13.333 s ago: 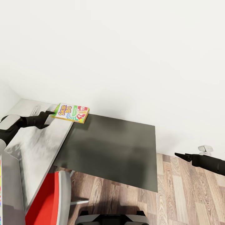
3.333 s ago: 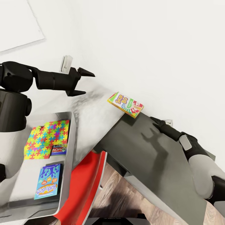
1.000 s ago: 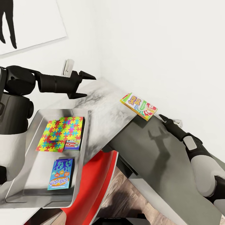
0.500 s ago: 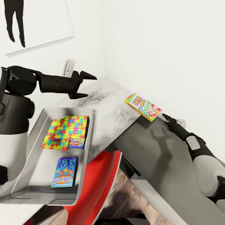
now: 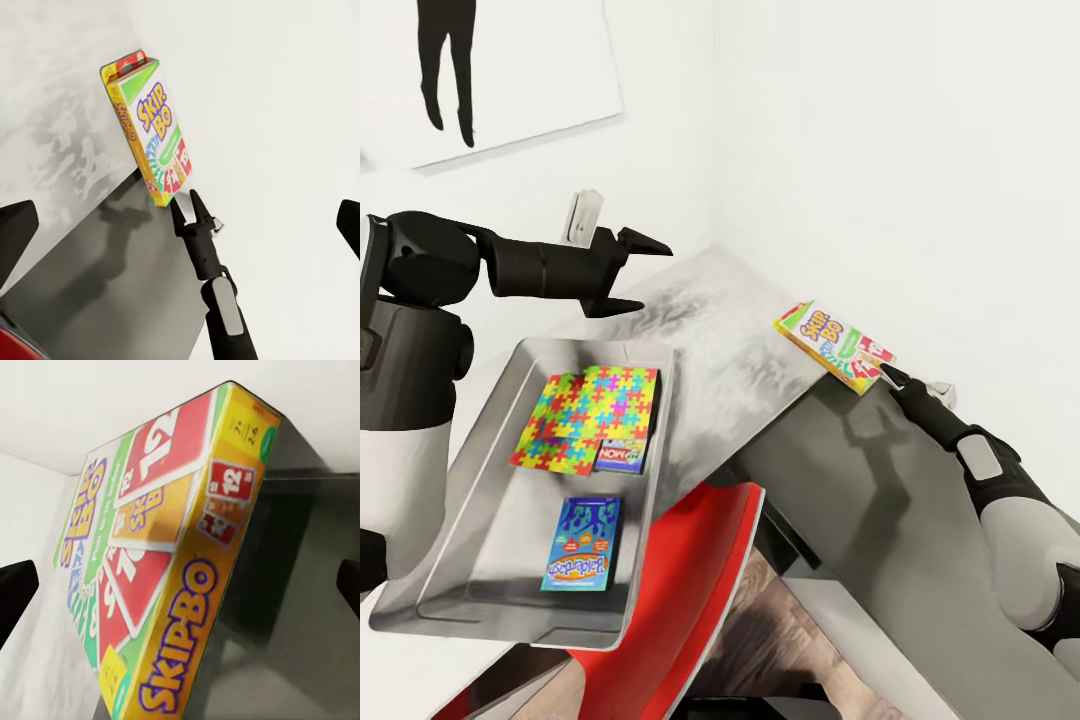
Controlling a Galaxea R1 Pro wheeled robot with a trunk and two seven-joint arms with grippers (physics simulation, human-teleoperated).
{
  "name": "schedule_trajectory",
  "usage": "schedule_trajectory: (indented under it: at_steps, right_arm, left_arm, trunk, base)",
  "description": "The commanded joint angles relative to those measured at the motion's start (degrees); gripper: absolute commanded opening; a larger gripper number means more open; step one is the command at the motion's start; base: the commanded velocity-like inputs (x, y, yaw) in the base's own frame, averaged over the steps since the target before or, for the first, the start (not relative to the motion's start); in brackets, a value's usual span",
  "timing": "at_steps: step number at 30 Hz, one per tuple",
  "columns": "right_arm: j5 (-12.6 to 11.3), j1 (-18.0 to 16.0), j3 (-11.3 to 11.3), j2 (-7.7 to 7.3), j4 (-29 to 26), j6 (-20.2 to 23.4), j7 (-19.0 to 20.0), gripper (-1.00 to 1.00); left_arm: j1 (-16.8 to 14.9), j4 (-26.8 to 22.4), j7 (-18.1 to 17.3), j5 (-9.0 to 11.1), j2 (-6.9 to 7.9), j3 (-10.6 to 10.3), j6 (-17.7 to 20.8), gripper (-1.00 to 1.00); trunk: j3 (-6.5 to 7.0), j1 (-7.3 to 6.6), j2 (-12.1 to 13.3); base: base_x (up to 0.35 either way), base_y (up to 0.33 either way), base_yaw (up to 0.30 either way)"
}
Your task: Put all the toys in the child's room - the three board games (two on the bed and one on the table), the two jigsaw puzzles on the table, and the tennis ball on the table - inside the toy box on the table in the child's room.
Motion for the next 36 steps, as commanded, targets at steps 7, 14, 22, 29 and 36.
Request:
schedule_trajectory:
  at_steps: [7, 14, 22, 29, 36]
  right_arm:
    - [-0.4, 0.0, -0.2, 0.00, 0.0, 0.5, 0.1, 1.00]
    - [-0.4, 0.0, -0.2, -0.01, 0.0, 0.5, 0.0, 1.00]
    - [-0.4, 0.0, -0.2, -0.01, 0.0, 0.5, 0.0, 1.00]
    - [-0.5, 0.0, -0.2, -0.01, 0.0, 0.5, 0.0, 1.00]
    - [-0.5, 0.0, -0.3, -0.01, 0.0, 0.5, 0.0, 1.00]
  left_arm:
    - [0.0, 0.0, 0.4, 0.3, 0.00, 0.0, 0.4, 1.00]
    - [0.0, 0.0, 0.4, 0.3, -0.01, 0.0, 0.4, 1.00]
    - [0.0, 0.0, 0.4, 0.3, -0.09, -0.1, 0.4, 1.00]
    - [0.0, 0.1, 0.6, 0.3, -0.47, -0.1, 0.4, 1.00]
    - [0.0, 0.1, 0.6, 0.3, -0.63, -0.1, 0.4, 1.00]
  trunk:
    - [-0.05, 0.02, -0.1]
    - [-0.05, 0.02, -0.1]
    - [-0.05, 0.02, -0.1]
    - [-0.05, 0.02, -0.1]
    - [-0.05, 0.02, -0.1]
  base:
    - [0.000, 0.000, 0.016]
    - [0.000, 0.000, 0.005]
    - [0.000, 0.000, 0.001]
    - [0.000, 0.000, 0.000]
    - [0.000, 0.000, 0.001]
